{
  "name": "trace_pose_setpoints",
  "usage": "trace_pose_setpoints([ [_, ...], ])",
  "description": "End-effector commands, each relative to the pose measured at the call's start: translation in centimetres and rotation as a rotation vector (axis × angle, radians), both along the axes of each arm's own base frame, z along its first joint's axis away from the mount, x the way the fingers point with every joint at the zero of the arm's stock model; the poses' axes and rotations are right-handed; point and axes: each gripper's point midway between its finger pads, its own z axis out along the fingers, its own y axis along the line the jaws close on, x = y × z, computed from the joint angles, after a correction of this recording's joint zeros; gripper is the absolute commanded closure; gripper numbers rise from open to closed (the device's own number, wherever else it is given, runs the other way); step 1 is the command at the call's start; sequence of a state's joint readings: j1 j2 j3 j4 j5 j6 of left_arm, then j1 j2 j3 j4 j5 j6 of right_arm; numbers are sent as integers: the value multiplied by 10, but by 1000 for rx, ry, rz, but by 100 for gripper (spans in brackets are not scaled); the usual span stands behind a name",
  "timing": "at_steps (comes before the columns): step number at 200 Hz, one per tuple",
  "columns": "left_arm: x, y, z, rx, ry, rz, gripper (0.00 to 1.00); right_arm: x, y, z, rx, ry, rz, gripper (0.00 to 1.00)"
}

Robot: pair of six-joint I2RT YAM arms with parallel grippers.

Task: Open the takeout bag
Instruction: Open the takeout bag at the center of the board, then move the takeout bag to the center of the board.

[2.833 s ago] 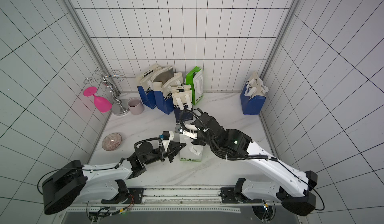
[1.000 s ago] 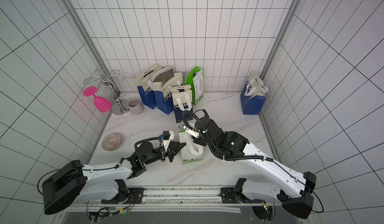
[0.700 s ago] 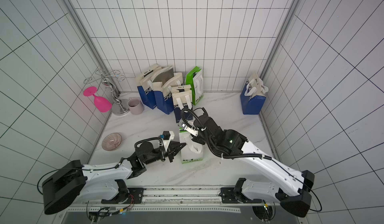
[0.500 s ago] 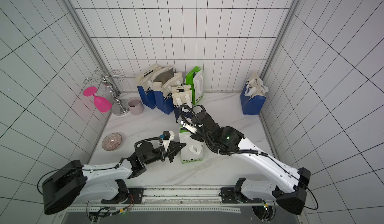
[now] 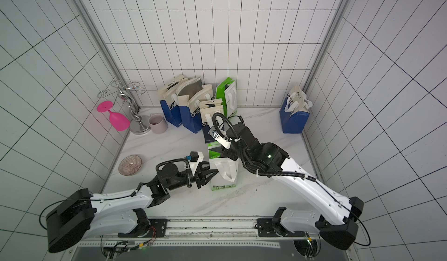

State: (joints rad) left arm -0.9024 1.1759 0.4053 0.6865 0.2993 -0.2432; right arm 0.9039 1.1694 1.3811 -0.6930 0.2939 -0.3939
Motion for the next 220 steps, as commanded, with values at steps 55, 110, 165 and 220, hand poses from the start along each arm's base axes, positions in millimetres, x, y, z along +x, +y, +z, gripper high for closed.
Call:
trace_pose_setpoints([
  [55,-3,-11,37,4,3,-53,65,-62,-52,70,372,-48,28,56],
  [110,11,-9,51,27,16,21,100,-75,-77,64,380,-69,2,56],
  [165,45,42,93,70,-114,358,100,-78,-88,55,370,-87,-25,56],
  [220,95,121,117,186,-255,839,100,-77,-86,44,361,-64,-27,56],
])
